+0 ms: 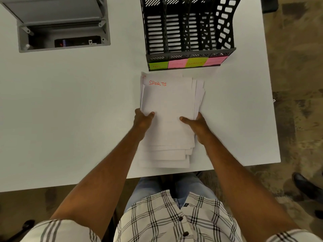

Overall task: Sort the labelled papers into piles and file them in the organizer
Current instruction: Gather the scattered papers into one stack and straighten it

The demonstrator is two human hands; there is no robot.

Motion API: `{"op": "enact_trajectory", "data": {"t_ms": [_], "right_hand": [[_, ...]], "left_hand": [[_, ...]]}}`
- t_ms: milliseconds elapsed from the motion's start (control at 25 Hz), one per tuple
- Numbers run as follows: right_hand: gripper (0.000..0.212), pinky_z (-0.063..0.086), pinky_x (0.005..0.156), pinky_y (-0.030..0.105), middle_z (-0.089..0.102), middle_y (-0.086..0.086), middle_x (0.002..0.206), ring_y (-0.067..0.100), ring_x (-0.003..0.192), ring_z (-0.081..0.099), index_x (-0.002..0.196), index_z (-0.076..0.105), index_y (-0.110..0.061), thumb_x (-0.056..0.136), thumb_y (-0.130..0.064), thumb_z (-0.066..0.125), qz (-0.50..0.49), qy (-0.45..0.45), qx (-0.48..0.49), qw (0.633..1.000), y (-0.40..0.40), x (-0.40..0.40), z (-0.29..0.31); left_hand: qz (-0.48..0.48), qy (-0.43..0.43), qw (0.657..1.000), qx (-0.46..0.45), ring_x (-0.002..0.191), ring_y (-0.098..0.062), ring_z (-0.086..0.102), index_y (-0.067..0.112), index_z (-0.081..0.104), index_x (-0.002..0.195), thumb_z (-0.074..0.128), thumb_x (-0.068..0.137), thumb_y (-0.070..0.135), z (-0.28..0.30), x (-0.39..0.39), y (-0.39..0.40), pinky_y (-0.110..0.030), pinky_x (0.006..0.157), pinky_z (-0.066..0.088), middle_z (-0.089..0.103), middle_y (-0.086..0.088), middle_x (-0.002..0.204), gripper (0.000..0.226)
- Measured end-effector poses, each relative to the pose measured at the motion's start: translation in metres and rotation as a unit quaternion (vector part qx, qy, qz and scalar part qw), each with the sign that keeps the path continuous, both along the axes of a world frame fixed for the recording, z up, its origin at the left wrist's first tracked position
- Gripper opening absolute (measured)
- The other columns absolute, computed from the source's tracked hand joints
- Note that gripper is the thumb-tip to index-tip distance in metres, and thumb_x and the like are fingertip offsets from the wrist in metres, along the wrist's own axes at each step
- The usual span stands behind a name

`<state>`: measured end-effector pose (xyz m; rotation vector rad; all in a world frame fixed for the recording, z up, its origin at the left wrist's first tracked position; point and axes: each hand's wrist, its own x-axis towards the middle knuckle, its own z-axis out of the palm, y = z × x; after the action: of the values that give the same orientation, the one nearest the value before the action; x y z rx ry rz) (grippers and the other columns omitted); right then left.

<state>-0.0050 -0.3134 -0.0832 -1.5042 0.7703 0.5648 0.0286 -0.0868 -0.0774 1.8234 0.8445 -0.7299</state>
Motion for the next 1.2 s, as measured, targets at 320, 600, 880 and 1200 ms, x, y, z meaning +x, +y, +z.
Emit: {"op": "enact_trajectory", "data": {"t_ms": [320, 600, 880, 1200], "right_hand": [[0.041, 0.058, 0.074, 0.024, 0.073, 0.0, 0.116, 0.015, 0.104, 0.07, 0.119, 0.067, -0.02, 0.081, -0.018, 0.081, -0.039, 0.056, 0.117, 0.991, 0.0, -0.009, -0.004], [0.039, 0.057, 0.091, 0.033, 0.071, 0.007, 0.122, 0.021, 0.112, 0.068, 0.119, 0.07, -0.015, 0.081, -0.012, 0.078, -0.014, 0.029, 0.195, 0.98, -0.023, -0.014, 0.02], [0.037, 0.054, 0.094, 0.031, 0.071, 0.006, 0.122, 0.019, 0.109, 0.068, 0.118, 0.067, -0.018, 0.083, -0.01, 0.077, -0.016, -0.058, 0.067, 0.996, -0.024, 0.007, 0.054], [0.023, 0.046, 0.082, 0.002, 0.068, -0.029, 0.105, -0.003, 0.102, 0.066, 0.118, 0.067, -0.024, 0.095, -0.027, 0.066, -0.1, -0.332, -0.169, 0.923, 0.026, 0.006, 0.1]], "left_hand": [[-0.042, 0.034, 0.998, 0.031, 0.129, -0.034, 0.047, 0.005, 0.036, 0.145, 0.056, 0.098, 0.043, 0.001, 0.0, 0.003, -0.046, 0.107, 0.044, 0.037, -0.014, 0.148, 0.064], [0.09, -0.067, 0.953, -0.282, 0.123, -0.027, 0.061, 0.009, 0.046, 0.138, 0.079, 0.083, 0.012, 0.011, 0.004, 0.023, -0.028, 0.088, 0.055, 0.064, -0.009, 0.133, 0.065], [0.019, -0.07, 0.957, -0.28, 0.12, -0.032, 0.064, 0.009, 0.061, 0.129, 0.073, 0.087, 0.008, 0.037, 0.025, 0.024, -0.043, 0.102, 0.051, 0.07, -0.01, 0.124, 0.043], [0.078, -0.305, 0.931, -0.182, 0.109, -0.009, 0.066, 0.021, 0.05, 0.138, 0.066, 0.093, 0.012, 0.109, 0.022, -0.029, -0.021, 0.086, 0.056, 0.067, 0.005, 0.123, 0.049]]}}
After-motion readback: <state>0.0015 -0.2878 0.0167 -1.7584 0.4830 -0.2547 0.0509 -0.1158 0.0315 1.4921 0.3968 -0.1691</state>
